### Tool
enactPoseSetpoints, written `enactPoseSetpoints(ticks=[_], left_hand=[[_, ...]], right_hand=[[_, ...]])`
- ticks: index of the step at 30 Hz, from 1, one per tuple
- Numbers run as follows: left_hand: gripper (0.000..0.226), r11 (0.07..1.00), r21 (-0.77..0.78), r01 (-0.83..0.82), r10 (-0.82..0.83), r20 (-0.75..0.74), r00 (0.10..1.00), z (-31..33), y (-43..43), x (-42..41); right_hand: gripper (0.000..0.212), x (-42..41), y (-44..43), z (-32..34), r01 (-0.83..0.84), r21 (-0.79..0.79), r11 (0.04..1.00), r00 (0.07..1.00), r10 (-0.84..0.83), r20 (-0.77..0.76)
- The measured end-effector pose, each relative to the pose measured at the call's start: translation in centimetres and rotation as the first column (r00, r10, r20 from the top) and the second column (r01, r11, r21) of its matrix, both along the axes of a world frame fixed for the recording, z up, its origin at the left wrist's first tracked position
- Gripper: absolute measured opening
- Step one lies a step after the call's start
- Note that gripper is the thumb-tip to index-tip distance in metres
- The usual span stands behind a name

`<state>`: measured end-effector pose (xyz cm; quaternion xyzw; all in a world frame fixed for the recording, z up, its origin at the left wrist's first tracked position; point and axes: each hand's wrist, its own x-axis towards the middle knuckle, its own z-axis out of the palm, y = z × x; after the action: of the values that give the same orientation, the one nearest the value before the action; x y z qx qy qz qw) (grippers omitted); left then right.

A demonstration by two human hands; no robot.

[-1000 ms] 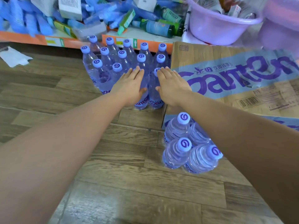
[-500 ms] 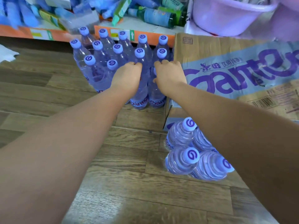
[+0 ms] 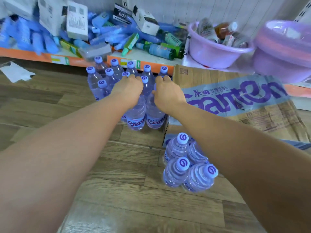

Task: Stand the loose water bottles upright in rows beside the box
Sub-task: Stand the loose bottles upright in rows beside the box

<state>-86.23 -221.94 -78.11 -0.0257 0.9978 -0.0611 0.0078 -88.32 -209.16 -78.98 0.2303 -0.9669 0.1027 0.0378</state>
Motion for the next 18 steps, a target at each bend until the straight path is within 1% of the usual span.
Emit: enactPoseSetpoints(ticks=[4, 7, 10, 15, 18], left_hand=[[0.035, 1.000, -0.001, 0.024, -0.024, -0.054, 0.998, 3.9, 0.8, 1.3], [0.033, 0.999, -0.001, 0.038, -0.037, -0.121, 0.992, 7.4, 2.0, 2.2], [0.030, 0.997, -0.045, 0.058, -0.065, -0.168, 0.984, 10.7, 3.0, 2.6], [0.029, 0.990, -0.051, 0.132, -0.140, -0.218, 0.966, 15.5, 5.3, 3.7], [0.028, 0.978, -0.099, 0.184, -0.201, -0.211, 0.957, 17.6, 7.8, 4.4]], right_hand=[[0.036, 1.1, 1.1, 3.7, -0.015, -0.081, 0.997, 1.000, 0.014, -0.017], [0.034, 1.9, 2.4, 7.2, 0.021, -0.194, 0.981, 0.998, -0.030, -0.047], [0.033, 2.5, 3.6, 10.3, 0.032, -0.273, 0.962, 0.995, -0.057, -0.084], [0.032, 3.1, 6.4, 15.3, 0.019, -0.276, 0.961, 0.983, -0.069, -0.169], [0.033, 4.0, 9.5, 17.6, 0.038, -0.294, 0.955, 0.976, -0.099, -0.196]])
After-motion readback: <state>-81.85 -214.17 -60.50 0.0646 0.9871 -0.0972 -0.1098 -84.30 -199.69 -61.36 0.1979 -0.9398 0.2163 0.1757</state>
